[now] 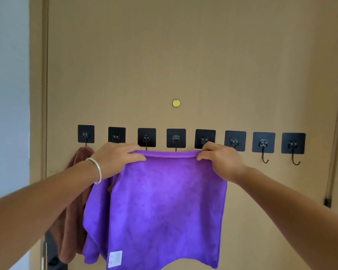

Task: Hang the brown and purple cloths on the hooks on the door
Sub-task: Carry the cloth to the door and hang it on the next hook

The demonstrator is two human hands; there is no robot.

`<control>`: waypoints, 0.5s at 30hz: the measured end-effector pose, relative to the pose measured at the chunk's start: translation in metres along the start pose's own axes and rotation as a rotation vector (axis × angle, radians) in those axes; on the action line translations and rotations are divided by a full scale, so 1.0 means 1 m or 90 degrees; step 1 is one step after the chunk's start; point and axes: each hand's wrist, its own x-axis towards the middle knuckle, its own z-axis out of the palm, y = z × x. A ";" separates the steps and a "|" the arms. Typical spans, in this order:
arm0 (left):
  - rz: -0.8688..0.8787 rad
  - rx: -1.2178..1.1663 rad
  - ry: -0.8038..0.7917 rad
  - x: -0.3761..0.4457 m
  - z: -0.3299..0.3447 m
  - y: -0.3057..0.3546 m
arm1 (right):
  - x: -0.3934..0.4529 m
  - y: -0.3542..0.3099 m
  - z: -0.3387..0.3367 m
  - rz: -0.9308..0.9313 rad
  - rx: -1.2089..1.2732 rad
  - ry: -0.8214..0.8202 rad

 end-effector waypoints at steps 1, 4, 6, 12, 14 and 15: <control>-0.052 -0.030 -0.024 0.004 0.005 -0.007 | 0.006 -0.001 0.001 0.022 0.006 -0.010; -0.194 -0.092 -0.090 0.020 0.021 -0.019 | 0.023 -0.008 0.005 0.064 -0.004 -0.063; -0.231 -0.098 -0.109 0.033 0.028 -0.017 | 0.034 -0.015 0.006 0.075 -0.041 -0.086; -0.236 -0.015 -0.172 0.059 0.040 0.016 | 0.041 -0.042 0.022 0.157 -0.152 -0.149; -0.247 0.002 -0.172 0.062 0.042 0.025 | 0.041 -0.049 0.029 0.167 -0.174 -0.154; -0.244 0.011 -0.176 0.063 0.042 0.029 | 0.041 -0.052 0.032 0.170 -0.180 -0.159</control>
